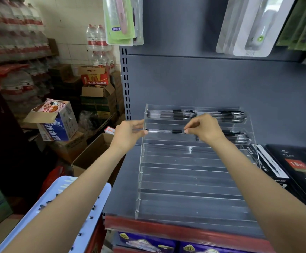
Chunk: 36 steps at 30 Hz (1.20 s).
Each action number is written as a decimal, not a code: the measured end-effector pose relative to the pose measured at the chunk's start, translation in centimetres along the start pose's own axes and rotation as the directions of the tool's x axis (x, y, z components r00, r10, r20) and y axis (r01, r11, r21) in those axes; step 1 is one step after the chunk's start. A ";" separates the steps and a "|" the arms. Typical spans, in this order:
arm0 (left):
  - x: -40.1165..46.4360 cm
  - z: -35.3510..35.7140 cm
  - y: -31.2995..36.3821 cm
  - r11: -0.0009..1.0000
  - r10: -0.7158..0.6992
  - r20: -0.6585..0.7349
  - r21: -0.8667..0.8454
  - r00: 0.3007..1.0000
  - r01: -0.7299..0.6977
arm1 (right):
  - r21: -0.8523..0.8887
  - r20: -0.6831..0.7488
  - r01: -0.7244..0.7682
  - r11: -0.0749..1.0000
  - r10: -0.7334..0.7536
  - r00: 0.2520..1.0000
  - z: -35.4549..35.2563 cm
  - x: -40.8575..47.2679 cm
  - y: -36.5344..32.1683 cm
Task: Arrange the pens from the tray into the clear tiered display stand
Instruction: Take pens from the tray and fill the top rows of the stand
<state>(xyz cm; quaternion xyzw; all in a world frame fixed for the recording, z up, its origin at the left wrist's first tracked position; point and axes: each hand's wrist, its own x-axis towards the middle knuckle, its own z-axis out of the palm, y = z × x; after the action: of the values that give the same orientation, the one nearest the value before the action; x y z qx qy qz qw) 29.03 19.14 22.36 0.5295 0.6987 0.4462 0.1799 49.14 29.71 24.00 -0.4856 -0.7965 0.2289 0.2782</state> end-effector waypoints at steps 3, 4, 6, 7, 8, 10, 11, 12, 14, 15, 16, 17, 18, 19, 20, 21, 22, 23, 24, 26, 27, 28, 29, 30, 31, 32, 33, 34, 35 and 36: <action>0.1 0.0 -0.2 1.000 -0.004 -0.006 -0.012 1.000 0.004 | -0.047 0.045 -0.030 0.998 0.033 0.998 0.0 0.4 -0.3; 0.1 0.0 -0.3 1.000 -0.005 -0.008 -0.013 1.000 0.005 | -0.063 0.054 -0.034 0.997 0.038 0.998 0.0 0.5 -0.5; 0.2 0.1 -0.4 1.000 -0.009 -0.014 -0.019 1.000 0.009 | -0.076 0.065 -0.040 0.996 0.045 0.997 0.1 0.6 -0.6; 0.3 0.1 -0.4 1.000 -0.013 -0.020 -0.022 1.000 0.013 | -0.072 0.071 -0.041 0.997 0.046 0.996 0.1 0.6 -0.6; 0.3 0.1 -0.5 1.000 -0.017 -0.028 -0.023 0.999 0.016 | -0.065 0.076 -0.041 0.997 0.046 0.996 0.1 0.6 -0.5; 0.3 0.2 -0.5 1.000 -0.023 -0.049 -0.015 0.999 0.022 | -0.050 0.085 -0.033 0.998 0.037 0.996 0.0 0.6 -0.3; 0.2 0.2 -0.5 1.000 -0.024 -0.065 0.002 0.998 0.024 | -0.042 0.084 -0.022 0.999 0.025 0.996 0.0 0.5 -0.2; 0.2 0.3 -0.4 0.999 -0.019 -0.085 0.033 0.996 0.022 | -0.032 0.079 -0.006 0.999 0.008 0.997 0.0 0.5 0.0; 0.0 0.5 -0.3 0.993 0.005 -0.133 0.114 0.991 0.010 | -0.014 0.050 0.043 0.999 -0.042 0.998 0.1 0.1 0.1; -0.2 0.6 -0.2 0.989 0.020 -0.161 0.147 0.987 0.004 | -0.002 0.027 0.077 0.997 -0.077 0.997 0.2 -0.1 0.1; -0.5 0.6 0.0 0.985 0.033 -0.190 0.174 0.981 0.001 | 0.014 -0.002 0.116 0.993 -0.116 0.993 0.4 -0.4 0.0; -0.8 0.6 0.2 0.980 0.047 -0.217 0.197 0.975 -0.003 | 0.033 -0.033 0.159 0.987 -0.158 0.987 0.6 -0.7 -0.1; -1.2 0.6 0.4 0.976 0.060 -0.236 0.217 0.970 -0.007 | 0.047 -0.060 0.200 0.979 -0.197 0.979 0.8 -1.2 -0.4; -1.7 0.6 0.6 0.973 0.075 -0.247 0.229 0.966 -0.017 | 0.052 -0.076 0.237 0.970 -0.233 0.970 1.1 -1.7 -0.8; -2.3 0.5 0.8 0.971 0.090 -0.250 0.235 0.964 -0.030 | 0.052 -0.081 0.268 0.962 -0.263 0.961 1.4 -2.2 -1.3; -2.9 0.4 0.8 0.970 0.107 -0.248 0.239 0.963 -0.046 | 0.059 -0.075 0.288 0.956 -0.283 0.956 1.8 -2.8 -1.8; -3.7 0.2 0.7 0.968 0.120 -0.243 0.244 0.963 -0.059 | 0.075 -0.062 0.300 0.951 -0.296 0.953 2.2 -3.5 -2.5; -4.4 -0.2 0.4 0.965 0.122 -0.236 0.254 0.964 -0.060 | 0.096 -0.044 0.309 0.946 -0.306 0.951 2.8 -4.3 -3.3; -5.2 -0.7 -0.1 0.962 0.116 -0.231 0.269 0.966 -0.052 | 0.112 -0.022 0.317 0.942 -0.316 0.948 3.6 -5.0 -4.2; -6.9 -2.2 -2.1 0.958 0.078 -0.243 0.288 0.967 -0.005 | 0.135 0.030 0.329 0.935 -0.335 0.942 5.5 -6.7 -6.0; -7.8 -3.1 -3.3 0.959 0.047 -0.258 0.282 0.965 0.029 | 0.145 0.061 0.334 0.931 -0.345 0.937 6.7 -7.6 -7.0; -8.7 -4.2 -4.8 0.960 0.009 -0.268 0.273 0.963 0.067 | 0.156 0.093 0.339 0.928 -0.356 0.930 8.0 -8.4 -8.1; -9.7 -5.4 -6.3 0.957 -0.028 -0.269 0.271 0.963 0.104 | 0.167 0.123 0.343 0.925 -0.364 0.923 9.6 -9.2 -9.1; -10.7 -6.6 -8.0 0.949 -0.062 -0.264 0.282 0.963 0.139 | 0.175 0.148 0.346 0.922 -0.372 0.916 11.3 -10.0 -10.2; -11.8 -7.9 -9.8 0.939 -0.094 -0.256 0.299 0.962 0.172 | 0.179 0.173 0.343 0.922 -0.373 0.912 13.3 -10.7 -11.2; -12.9 -9.2 -11.7 0.929 -0.126 -0.247 0.312 0.961 0.202 | 0.178 0.199 0.335 0.925 -0.368 0.909 15.3 -11.4 -12.1; -14.0 -10.5 -13.6 0.920 -0.160 -0.234 0.317 0.959 0.231 | 0.179 0.228 0.322 0.929 -0.358 0.905 17.4 -12.2 -13.0; -15.0 -11.7 -15.6 0.911 -0.197 -0.218 0.321 0.956 0.261 | 0.182 0.261 0.307 0.934 -0.347 0.901 19.5 -13.0 -13.7; -16.0 -12.8 -17.7 0.898 -0.237 -0.198 0.330 0.951 0.293 | 0.181 0.302 0.285 0.941 -0.329 0.895 21.7 -13.9 -14.3; -16.9 -13.7 -19.6 0.884 -0.273 -0.173 0.342 0.946 0.318 | 0.177 0.347 0.260 0.949 -0.307 0.886 23.8 -14.9 -14.8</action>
<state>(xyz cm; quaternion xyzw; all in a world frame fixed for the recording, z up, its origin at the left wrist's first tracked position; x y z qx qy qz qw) 14.07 -2.86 10.02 0.4132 0.8514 0.3066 0.1017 29.30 7.80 12.46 -0.2935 -0.8809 0.3229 0.1835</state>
